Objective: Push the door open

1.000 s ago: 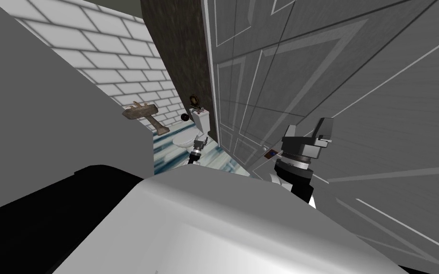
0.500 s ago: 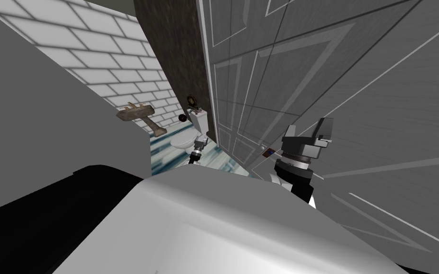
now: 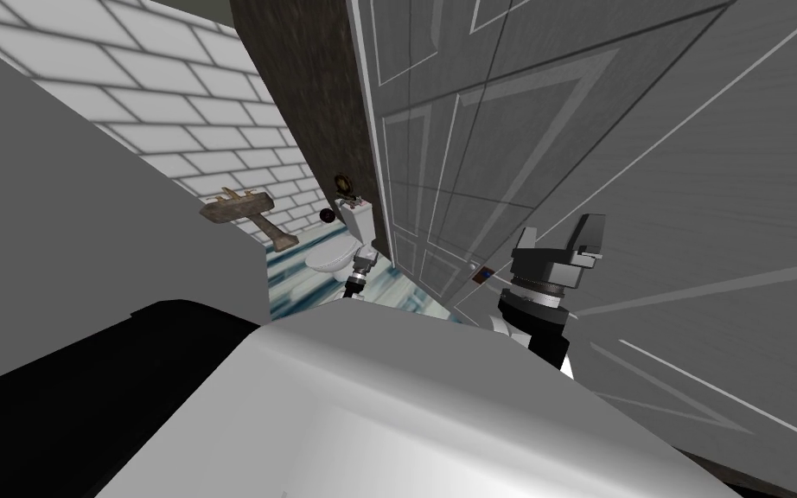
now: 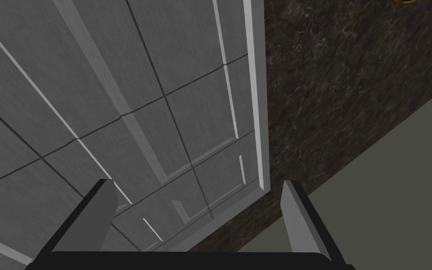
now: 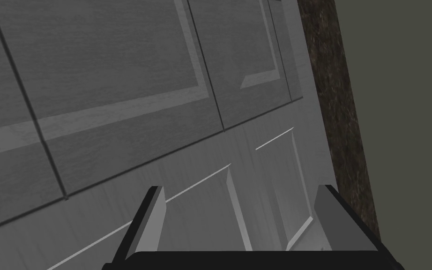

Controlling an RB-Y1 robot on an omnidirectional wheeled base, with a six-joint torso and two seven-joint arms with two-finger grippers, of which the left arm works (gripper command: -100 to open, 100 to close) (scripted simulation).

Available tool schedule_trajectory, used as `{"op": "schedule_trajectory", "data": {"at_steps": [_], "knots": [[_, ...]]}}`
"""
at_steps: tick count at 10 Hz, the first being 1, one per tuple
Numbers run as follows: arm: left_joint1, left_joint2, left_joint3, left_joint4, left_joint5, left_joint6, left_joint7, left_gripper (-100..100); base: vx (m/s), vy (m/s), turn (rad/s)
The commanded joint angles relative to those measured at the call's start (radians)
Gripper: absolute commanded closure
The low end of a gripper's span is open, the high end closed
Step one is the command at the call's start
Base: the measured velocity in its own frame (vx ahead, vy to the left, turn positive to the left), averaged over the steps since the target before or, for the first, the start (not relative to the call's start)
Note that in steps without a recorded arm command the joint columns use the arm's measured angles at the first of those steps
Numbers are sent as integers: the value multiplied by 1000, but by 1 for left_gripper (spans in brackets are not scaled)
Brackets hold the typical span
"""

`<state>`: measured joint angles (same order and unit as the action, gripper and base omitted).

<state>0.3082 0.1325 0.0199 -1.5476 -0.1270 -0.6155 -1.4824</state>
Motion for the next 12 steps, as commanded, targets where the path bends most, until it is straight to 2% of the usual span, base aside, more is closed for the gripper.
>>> {"op": "schedule_trajectory", "data": {"at_steps": [1,12], "knots": [[-5,0,1,14,-2,-4,-28,-100,-4,-11,-64],[-38,-3,9,113,-16,-23,-242,-100,-3,-13,-65]]}}
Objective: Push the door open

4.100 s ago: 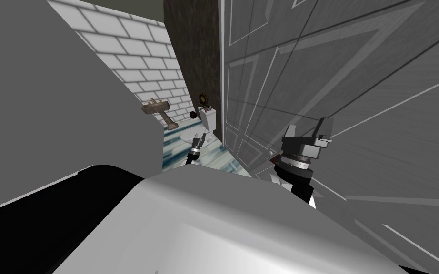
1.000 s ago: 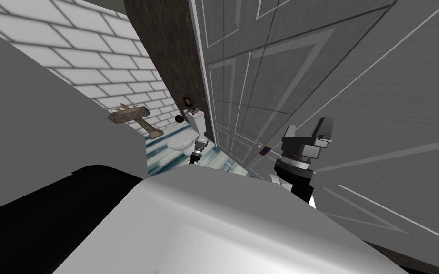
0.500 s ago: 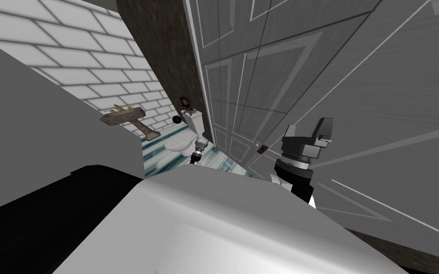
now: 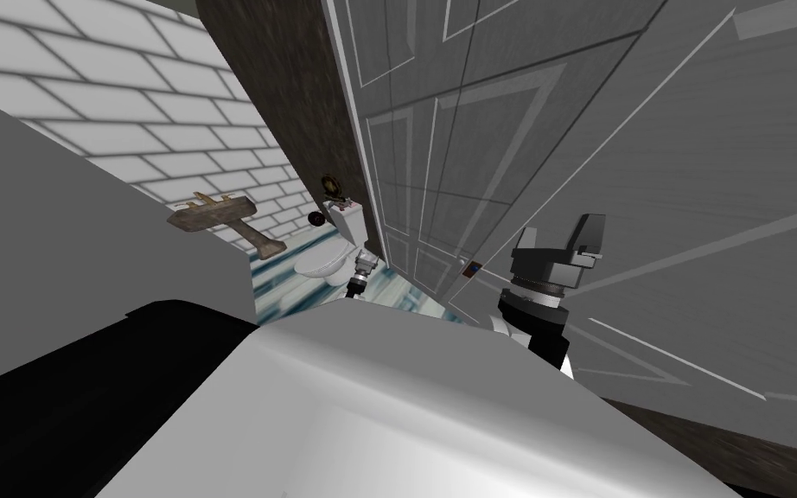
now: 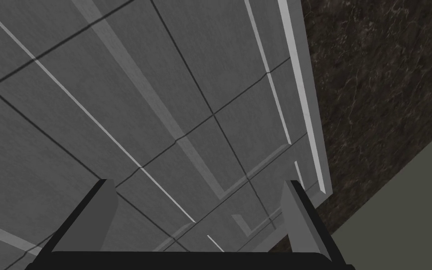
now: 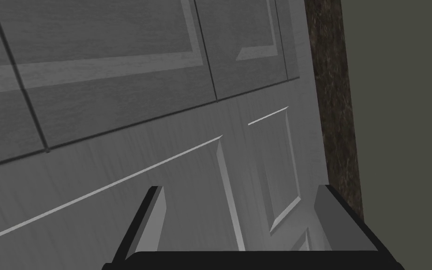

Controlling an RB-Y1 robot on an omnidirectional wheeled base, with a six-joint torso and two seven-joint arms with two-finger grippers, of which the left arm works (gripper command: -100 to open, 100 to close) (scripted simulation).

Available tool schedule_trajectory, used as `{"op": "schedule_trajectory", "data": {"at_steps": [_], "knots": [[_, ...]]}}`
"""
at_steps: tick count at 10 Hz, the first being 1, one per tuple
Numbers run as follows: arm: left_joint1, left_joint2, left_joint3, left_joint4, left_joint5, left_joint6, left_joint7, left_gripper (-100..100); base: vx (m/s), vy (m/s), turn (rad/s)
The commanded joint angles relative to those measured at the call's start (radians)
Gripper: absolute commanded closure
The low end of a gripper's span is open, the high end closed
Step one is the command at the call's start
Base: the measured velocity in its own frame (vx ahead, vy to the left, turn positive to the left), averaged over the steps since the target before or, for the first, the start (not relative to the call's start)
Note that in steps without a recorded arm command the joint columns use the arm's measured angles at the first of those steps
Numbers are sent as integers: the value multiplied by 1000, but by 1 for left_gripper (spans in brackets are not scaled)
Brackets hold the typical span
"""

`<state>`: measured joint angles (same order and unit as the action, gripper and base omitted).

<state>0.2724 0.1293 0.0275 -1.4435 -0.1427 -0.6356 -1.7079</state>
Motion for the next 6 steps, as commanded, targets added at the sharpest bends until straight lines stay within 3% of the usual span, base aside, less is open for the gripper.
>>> {"op": "schedule_trajectory", "data": {"at_steps": [1,6], "knots": [[-4,0,1,14,-1,-4,-29,-100,-5,-22,-57],[-19,-2,4,57,-8,-13,-122,-100,-5,-23,-65]]}}
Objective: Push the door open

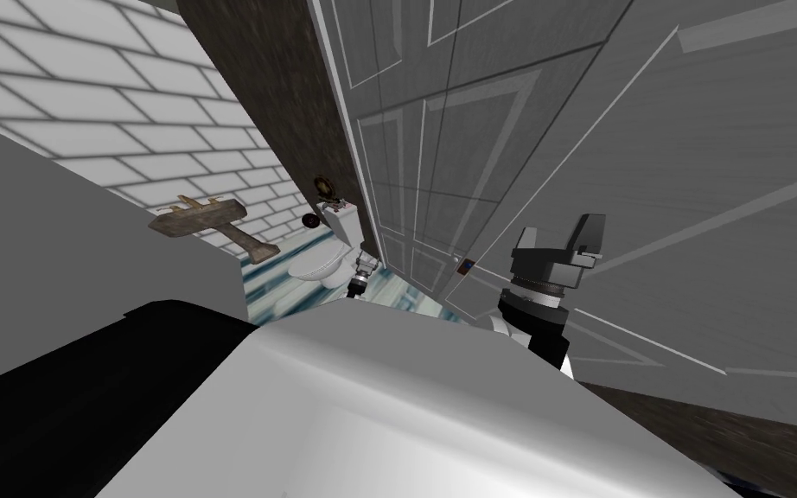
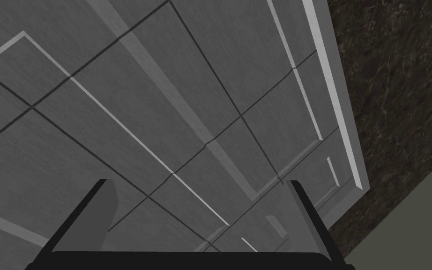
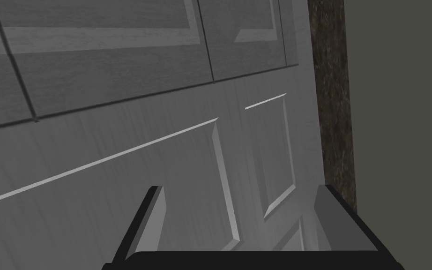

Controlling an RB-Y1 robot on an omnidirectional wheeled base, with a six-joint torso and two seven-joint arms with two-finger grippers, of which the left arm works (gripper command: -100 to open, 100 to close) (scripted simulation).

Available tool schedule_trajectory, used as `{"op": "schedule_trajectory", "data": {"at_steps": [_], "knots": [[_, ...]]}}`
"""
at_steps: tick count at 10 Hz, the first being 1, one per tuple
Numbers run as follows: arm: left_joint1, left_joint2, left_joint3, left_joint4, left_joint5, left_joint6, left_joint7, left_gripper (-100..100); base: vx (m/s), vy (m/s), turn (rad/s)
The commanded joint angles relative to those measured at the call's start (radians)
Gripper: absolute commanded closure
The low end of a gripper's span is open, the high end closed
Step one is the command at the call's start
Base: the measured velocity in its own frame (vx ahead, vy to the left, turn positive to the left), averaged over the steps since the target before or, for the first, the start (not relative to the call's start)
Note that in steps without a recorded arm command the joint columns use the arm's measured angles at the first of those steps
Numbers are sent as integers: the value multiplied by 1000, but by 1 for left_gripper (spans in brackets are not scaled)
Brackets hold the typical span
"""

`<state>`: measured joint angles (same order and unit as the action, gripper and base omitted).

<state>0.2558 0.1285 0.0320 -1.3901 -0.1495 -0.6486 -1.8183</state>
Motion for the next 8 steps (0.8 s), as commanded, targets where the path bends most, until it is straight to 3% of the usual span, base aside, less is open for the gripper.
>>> {"op": "schedule_trajectory", "data": {"at_steps": [1,8], "knots": [[-6,-2,1,14,-3,-2,-35,-100,-5,-24,-46],[-26,-7,5,72,-11,-13,-162,-100,-4,-23,-63]]}}
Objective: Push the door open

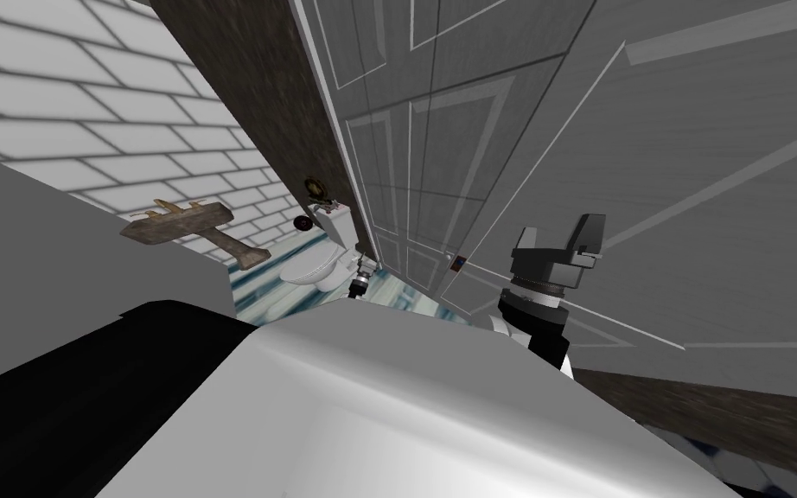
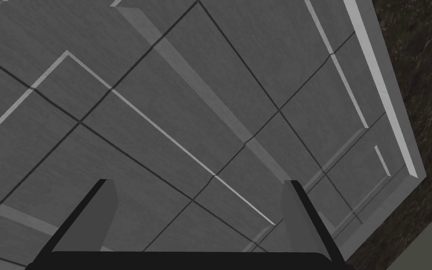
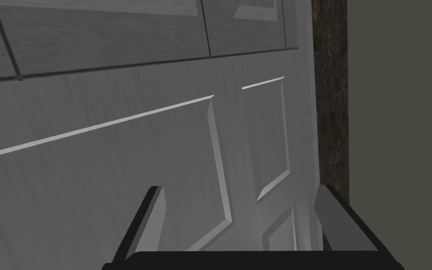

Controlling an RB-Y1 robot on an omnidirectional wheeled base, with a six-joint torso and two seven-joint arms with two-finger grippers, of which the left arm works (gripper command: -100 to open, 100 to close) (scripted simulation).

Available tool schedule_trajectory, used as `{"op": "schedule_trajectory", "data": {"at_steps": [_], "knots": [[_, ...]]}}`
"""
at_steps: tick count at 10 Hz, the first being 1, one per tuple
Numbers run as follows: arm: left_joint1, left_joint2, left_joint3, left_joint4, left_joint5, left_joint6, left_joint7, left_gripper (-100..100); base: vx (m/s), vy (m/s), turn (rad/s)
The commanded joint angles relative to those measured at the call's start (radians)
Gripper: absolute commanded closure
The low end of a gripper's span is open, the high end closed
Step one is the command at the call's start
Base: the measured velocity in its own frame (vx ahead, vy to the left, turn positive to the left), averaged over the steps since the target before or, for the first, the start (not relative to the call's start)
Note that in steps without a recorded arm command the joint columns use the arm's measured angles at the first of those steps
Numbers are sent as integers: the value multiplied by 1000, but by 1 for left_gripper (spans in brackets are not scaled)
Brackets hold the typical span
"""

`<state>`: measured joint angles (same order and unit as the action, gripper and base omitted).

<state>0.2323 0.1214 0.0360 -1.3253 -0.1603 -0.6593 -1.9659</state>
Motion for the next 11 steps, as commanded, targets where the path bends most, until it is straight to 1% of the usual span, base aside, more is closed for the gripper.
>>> {"op": "schedule_trajectory", "data": {"at_steps": [1,3,6,7,9,11], "knots": [[-6,-1,2,17,-2,-4,-37,-100,-5,-34,-79],[-11,-2,3,32,-4,-7,-70,-100,-7,-35,-58],[-22,-5,5,63,-9,-13,-137,-100,-3,-30,-71],[-23,-6,5,68,-10,-14,-148,-100,-5,-29,-54],[-30,-8,6,88,-13,-18,-193,-100,-5,-33,-64],[-35,-10,7,102,-15,-21,-225,-100,0,-27,-61]]}}
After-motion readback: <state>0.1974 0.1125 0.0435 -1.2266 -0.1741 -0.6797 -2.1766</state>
